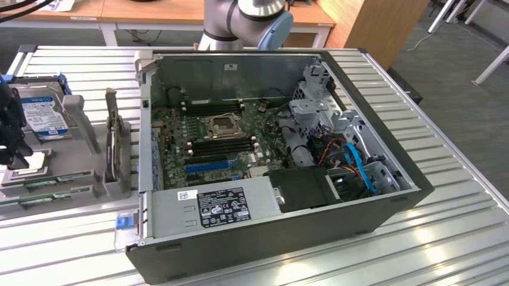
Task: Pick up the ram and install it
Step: 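Pick up the ram and move it above insertion slot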
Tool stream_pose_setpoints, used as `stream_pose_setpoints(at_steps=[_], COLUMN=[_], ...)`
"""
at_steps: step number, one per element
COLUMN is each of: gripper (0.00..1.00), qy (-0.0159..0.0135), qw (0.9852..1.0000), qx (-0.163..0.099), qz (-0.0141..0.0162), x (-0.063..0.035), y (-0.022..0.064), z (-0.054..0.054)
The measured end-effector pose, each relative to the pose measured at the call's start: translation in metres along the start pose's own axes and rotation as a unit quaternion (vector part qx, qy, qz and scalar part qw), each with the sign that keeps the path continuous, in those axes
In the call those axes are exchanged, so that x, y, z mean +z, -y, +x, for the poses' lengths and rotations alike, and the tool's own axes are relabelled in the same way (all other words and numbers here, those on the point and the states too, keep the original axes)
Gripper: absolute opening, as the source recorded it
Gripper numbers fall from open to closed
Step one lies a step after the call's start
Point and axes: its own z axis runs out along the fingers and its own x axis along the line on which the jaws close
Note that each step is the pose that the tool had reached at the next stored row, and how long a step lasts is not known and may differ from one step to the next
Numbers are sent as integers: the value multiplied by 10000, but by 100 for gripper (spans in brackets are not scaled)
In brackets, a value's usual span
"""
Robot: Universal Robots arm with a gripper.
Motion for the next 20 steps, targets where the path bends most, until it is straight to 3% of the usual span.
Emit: stream_pose_setpoints(at_steps=[10,20], gripper=[30,30], qy=[0,0], qw=[10000,10000], qx=[0,0], qz=[0,1], x=[-3,30], y=[1,2], z=[84,88])
